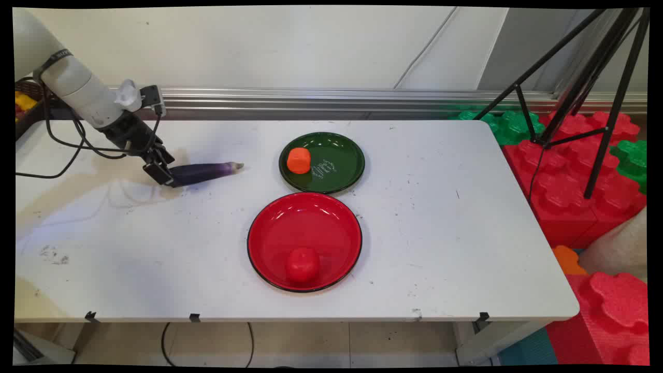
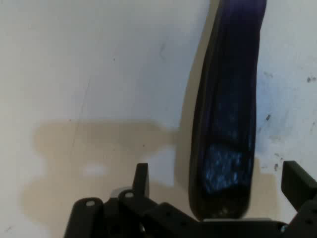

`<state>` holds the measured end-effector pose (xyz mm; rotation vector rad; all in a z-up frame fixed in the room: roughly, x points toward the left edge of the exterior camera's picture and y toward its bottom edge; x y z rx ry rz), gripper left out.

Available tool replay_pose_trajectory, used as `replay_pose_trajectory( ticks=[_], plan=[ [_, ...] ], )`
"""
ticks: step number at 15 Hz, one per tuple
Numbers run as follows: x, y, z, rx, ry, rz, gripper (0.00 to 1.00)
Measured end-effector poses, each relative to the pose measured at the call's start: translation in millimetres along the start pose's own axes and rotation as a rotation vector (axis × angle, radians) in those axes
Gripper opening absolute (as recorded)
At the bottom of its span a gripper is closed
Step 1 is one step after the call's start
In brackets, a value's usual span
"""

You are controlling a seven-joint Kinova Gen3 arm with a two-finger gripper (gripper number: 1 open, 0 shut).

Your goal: Pick up the mandarin from the green plate

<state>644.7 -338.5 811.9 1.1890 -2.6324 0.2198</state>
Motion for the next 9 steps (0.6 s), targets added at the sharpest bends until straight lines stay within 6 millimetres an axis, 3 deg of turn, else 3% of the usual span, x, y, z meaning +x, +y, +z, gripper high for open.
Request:
replay_pose_trajectory(
  ticks=[9],
  plan=[
    [1.4, 7.8, -24.0, -0.005, 0.034, -0.015, 1.00]
  ],
)
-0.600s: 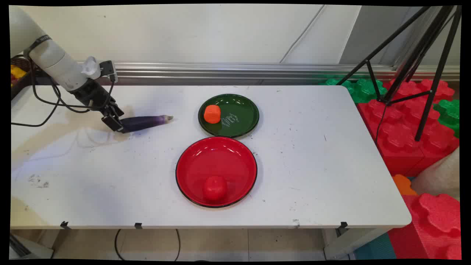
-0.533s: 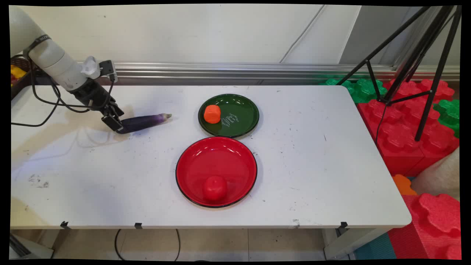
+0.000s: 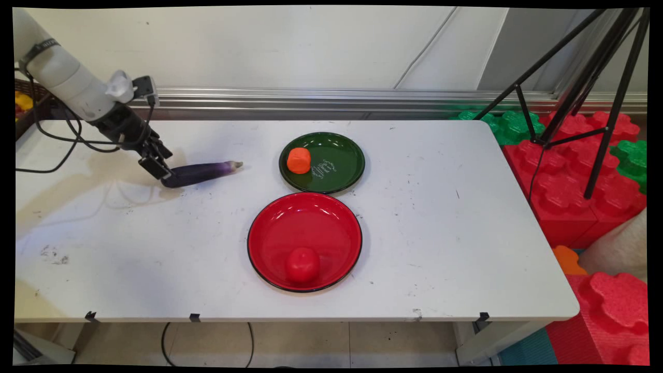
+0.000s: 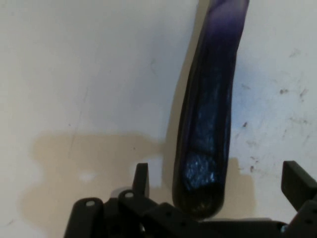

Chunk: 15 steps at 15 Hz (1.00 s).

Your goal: Pick up the mandarin from the green plate

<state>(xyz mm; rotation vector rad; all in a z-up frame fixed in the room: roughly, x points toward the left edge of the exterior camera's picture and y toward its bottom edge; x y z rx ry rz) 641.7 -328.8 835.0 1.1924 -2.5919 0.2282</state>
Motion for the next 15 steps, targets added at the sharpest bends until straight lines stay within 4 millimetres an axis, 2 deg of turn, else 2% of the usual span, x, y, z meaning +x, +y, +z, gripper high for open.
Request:
replay_pose_trajectory(
  ticks=[4, 11, 15],
  plan=[
    [5.5, 7.9, -20.4, 0.007, 0.027, -0.007, 1.00],
    [17.4, 34.3, -61.5, -0.009, 0.101, -0.020, 1.00],
    [24.3, 47.1, -78.7, -0.025, 0.141, -0.022, 1.00]
  ],
)
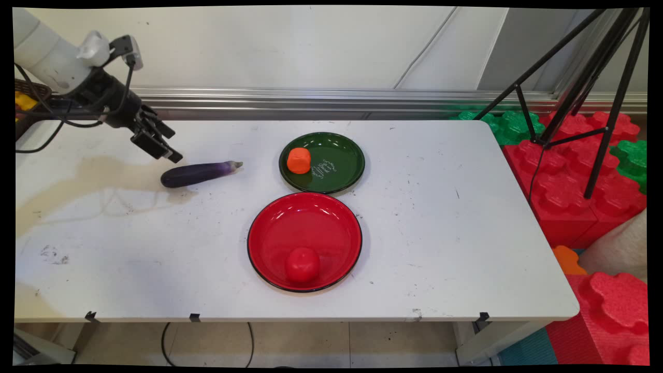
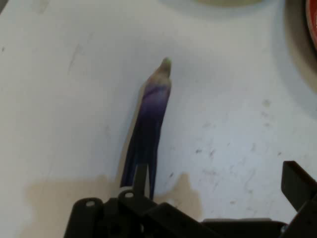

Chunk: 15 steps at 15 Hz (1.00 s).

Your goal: Pick up the mandarin from the green plate

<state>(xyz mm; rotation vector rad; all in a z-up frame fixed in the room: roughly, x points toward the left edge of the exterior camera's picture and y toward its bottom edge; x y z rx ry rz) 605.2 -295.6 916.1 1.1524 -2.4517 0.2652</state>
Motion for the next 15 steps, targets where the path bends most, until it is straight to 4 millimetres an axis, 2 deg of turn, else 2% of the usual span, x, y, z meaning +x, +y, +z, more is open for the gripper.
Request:
replay_pose_trajectory(
  ticks=[4, 8, 15],
  plan=[
    [10.1, 14.2, -13.8, -0.020, 0.044, -0.007, 1.00],
    [19.0, 22.0, -18.2, -0.030, 0.075, -0.010, 1.00],
    [54.2, 22.6, -3.0, -0.017, 0.131, 0.038, 1.00]
  ],
)
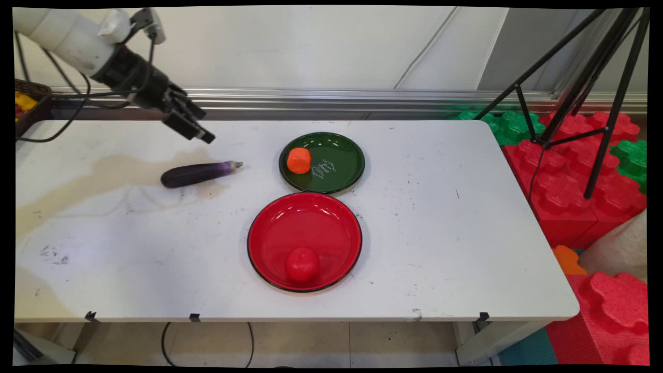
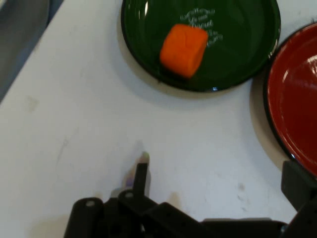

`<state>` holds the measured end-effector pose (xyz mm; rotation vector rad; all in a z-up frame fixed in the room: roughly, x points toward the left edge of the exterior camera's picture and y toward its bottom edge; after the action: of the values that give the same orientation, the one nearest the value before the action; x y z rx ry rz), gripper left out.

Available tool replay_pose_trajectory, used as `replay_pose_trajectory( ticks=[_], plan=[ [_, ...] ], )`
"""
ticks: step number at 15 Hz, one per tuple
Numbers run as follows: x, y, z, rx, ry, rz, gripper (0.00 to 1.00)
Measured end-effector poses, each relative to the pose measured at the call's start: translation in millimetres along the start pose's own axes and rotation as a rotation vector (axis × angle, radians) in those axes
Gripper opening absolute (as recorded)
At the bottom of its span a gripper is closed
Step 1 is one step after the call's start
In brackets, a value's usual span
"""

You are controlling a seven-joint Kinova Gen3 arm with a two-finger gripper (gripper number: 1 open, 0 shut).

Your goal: Pick up the mandarin from the green plate

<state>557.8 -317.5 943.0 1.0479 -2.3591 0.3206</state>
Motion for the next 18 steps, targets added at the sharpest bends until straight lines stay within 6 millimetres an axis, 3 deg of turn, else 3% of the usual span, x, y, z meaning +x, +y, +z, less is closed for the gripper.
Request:
replay_pose_trajectory(
  ticks=[9, 18],
  plan=[
    [48.7, -9.0, 74.8, -0.013, 0.017, 0.086, 1.00],
    [68.5, -8.0, 151.8, -0.049, -0.009, 0.107, 1.00]
  ],
)
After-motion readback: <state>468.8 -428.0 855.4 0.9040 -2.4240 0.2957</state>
